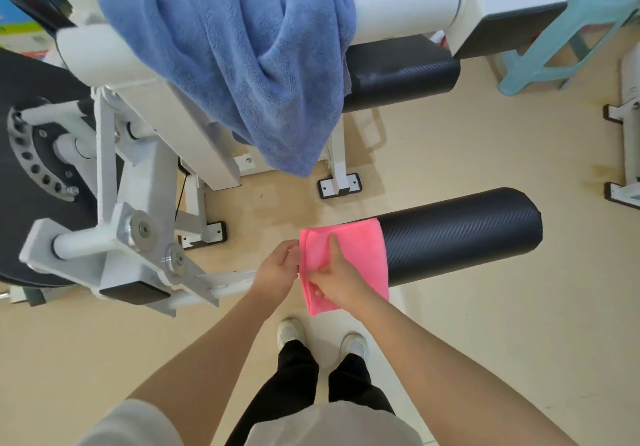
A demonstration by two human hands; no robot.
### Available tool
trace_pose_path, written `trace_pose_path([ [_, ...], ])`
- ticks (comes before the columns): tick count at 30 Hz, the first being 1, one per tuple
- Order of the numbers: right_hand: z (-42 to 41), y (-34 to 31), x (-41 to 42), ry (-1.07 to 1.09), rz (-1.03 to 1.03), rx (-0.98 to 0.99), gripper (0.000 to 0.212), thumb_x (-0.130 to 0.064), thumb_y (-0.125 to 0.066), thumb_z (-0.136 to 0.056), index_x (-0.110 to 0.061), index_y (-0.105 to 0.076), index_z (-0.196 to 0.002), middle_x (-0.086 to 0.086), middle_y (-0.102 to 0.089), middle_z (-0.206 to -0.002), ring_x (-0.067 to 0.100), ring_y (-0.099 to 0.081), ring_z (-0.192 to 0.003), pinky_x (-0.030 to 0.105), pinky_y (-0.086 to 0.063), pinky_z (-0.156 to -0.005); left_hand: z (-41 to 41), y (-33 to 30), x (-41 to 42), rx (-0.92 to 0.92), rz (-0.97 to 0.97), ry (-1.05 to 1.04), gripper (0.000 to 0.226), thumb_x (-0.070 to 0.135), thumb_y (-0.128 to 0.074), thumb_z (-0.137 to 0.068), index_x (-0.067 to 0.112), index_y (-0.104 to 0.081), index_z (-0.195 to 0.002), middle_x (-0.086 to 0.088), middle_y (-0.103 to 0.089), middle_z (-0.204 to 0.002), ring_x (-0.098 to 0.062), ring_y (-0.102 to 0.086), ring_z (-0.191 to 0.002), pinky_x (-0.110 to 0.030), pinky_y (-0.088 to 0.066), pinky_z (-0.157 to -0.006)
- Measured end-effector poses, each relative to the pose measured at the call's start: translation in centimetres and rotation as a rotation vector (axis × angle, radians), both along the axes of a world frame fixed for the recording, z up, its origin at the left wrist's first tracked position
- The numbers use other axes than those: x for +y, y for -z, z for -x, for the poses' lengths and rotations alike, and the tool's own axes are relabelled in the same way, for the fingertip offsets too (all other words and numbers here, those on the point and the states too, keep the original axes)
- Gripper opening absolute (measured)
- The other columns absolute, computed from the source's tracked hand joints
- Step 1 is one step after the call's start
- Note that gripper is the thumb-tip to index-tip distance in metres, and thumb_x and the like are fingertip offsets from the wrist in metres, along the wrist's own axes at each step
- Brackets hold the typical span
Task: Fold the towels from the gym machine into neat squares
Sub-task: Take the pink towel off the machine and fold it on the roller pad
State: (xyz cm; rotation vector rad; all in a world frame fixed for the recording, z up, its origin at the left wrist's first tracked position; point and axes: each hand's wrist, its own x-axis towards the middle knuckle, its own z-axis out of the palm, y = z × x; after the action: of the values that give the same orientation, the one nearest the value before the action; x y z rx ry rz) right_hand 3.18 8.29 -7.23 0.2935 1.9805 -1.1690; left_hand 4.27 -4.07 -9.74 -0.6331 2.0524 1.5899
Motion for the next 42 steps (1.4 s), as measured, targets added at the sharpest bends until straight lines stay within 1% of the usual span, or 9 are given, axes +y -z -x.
trace_pose_path([
  [4, 0.1, 0.5, 0.9, 0.017, -0.035, 0.004, 0.073, -0.019, -0.042, -0.093, -0.048, 0.001, -0.144, 0.018, -0.061, -0.086, 0.027, -0.06, -0.077, 0.044, -0.052, -0.083, 0.9, 0.2, 0.3, -0.008, 0.112, 0.078, 0.032, 0.032, -0.049, -0.094, 0.013, -0.051, -0.12, -0.003, -0.061, -0.095, -0.022, -0.057, -0.09, -0.037, -0.046, -0.086],
  [10, 0.4, -0.2, 4.2, -0.065, -0.311, 0.356, 0.052, -0.015, -0.035, -0.097, -0.03, -0.025, -0.146, 0.01, -0.061, -0.092, 0.027, -0.058, -0.083, 0.032, -0.045, -0.072, 2.4, 1.4, 1.0, 0.004, 0.435, 0.3, 0.025, 0.03, -0.045, -0.096, 0.007, -0.051, -0.089, -0.005, -0.052, -0.083, -0.024, -0.047, -0.079, -0.028, -0.031, -0.066],
  [17, 0.6, 2.2, 7.1, 0.157, -0.552, 0.258, 0.037, -0.022, -0.043, -0.094, -0.016, -0.047, -0.13, 0.013, -0.044, -0.121, 0.032, -0.056, -0.099, 0.041, -0.048, -0.089, 3.3, 2.3, 0.7, -0.192, 0.219, 0.076, 0.035, 0.032, -0.052, -0.091, 0.013, -0.038, -0.064, -0.003, -0.044, -0.065, -0.026, -0.046, -0.069, -0.035, -0.042, -0.066],
  [22, 1.4, 2.1, 6.9, 0.265, -0.407, 0.18, 0.034, -0.023, -0.054, -0.089, -0.006, -0.048, -0.118, 0.009, -0.059, -0.108, 0.021, -0.051, -0.086, 0.03, -0.039, -0.073, 4.2, 1.4, 0.5, -0.3, 0.123, 0.109, 0.037, 0.029, -0.049, -0.094, 0.009, -0.044, -0.063, -0.009, -0.047, -0.063, -0.025, -0.048, -0.06, -0.034, -0.046, -0.062],
  [27, 2.3, 0.8, 7.4, 0.489, -0.161, -0.03, 0.029, -0.025, -0.059, -0.084, -0.006, -0.059, -0.106, 0.008, -0.064, -0.097, 0.024, -0.06, -0.086, 0.037, -0.049, -0.079, 5.4, -0.7, 1.4, -0.349, -0.202, -0.062, 0.036, 0.037, -0.056, -0.082, 0.011, -0.062, -0.105, -0.009, -0.065, -0.114, -0.027, -0.061, -0.106, -0.045, -0.045, -0.1],
  [30, 2.6, -1.1, 9.5, 0.586, 0.178, -0.101, 0.023, -0.02, -0.057, -0.086, -0.012, -0.058, -0.107, 0.01, -0.065, -0.106, 0.027, -0.061, -0.096, 0.045, -0.05, -0.09, 6.6, -2.1, 2.7, -0.268, -0.314, -0.084, 0.025, 0.034, -0.05, -0.092, 0.016, -0.064, -0.101, -0.002, -0.069, -0.099, -0.018, -0.063, -0.091, -0.034, -0.05, -0.077],
  [32, 3.0, -2.3, 11.6, 0.602, 0.399, -0.103, 0.026, -0.017, -0.058, -0.08, -0.015, -0.056, -0.106, 0.009, -0.063, -0.104, 0.026, -0.06, -0.096, 0.041, -0.05, -0.078, 7.3, -3.5, 4.5, -0.226, -0.354, -0.085, 0.022, 0.032, -0.046, -0.095, 0.018, -0.063, -0.097, 0.001, -0.067, -0.09, -0.014, -0.06, -0.082, -0.029, -0.046, -0.066],
  [36, 4.4, -3.9, 17.7, 0.669, 0.603, -0.14, 0.045, -0.016, -0.057, -0.061, -0.013, -0.058, -0.107, 0.008, -0.065, -0.099, 0.028, -0.06, -0.095, 0.04, -0.048, -0.076, 9.0, -5.1, 9.8, -0.213, -0.482, -0.058, 0.034, 0.031, -0.045, -0.095, 0.012, -0.059, -0.12, -0.006, -0.066, -0.109, -0.019, -0.061, -0.096, -0.032, -0.048, -0.076],
  [42, 7.4, -6.3, 30.5, 0.732, 0.606, -0.126, 0.056, -0.012, -0.055, -0.05, -0.007, -0.061, -0.105, 0.014, -0.062, -0.092, 0.034, -0.057, -0.084, 0.041, -0.047, -0.079, 12.2, -6.7, 22.2, -0.192, -0.553, 0.017, 0.033, 0.036, -0.044, -0.097, 0.017, -0.063, -0.114, -0.002, -0.07, -0.107, -0.017, -0.063, -0.101, -0.033, -0.048, -0.085],
])
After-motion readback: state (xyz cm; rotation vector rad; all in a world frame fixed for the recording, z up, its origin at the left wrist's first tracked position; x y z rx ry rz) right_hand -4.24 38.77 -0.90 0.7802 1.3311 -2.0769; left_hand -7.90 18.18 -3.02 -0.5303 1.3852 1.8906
